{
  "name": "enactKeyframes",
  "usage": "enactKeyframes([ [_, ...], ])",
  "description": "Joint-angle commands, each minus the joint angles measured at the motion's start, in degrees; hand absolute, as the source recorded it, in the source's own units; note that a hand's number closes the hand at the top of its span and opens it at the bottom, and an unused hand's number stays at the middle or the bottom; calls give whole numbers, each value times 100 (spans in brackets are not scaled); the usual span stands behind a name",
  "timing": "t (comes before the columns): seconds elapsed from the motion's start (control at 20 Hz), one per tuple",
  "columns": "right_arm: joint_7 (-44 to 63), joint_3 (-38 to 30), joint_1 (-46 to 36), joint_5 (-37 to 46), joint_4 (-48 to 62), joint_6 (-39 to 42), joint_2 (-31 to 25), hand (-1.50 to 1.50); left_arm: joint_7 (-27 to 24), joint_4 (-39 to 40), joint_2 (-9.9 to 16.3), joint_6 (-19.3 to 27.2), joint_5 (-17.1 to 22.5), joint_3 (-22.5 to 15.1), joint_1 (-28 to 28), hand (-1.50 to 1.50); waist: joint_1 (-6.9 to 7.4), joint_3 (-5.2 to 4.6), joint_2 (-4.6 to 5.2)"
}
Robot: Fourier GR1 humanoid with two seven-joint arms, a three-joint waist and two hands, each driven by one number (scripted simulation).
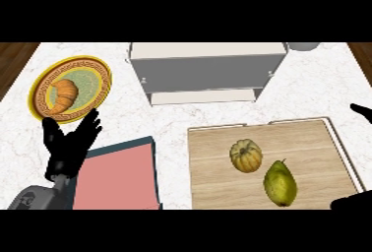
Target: Pick the pear from the tray and place it in the tiered shelf
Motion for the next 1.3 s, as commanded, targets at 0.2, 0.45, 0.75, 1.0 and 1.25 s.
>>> enactKeyframes([
  [0.2,1535,1185,-626,802,798,-26,266,-150,48,298,-2,-112,-63,-13,-34,0,97,-35,49],
  [0.45,1537,1555,-850,775,1450,135,600,-150,130,110,-107,24,-77,-43,84,0,71,-31,3],
  [0.75,1537,2111,-1225,948,2139,281,1030,-150,-21,152,64,-194,-32,111,201,0,66,-33,-17],
  [1.0,1537,2348,-1413,1291,2686,230,1342,-150,146,219,51,-139,-62,118,116,0,-66,-35,-35],
  [1.25,1537,2599,-1438,1762,2904,202,1697,-150,208,120,102,-101,-51,206,178,0,-207,-27,-80],
])
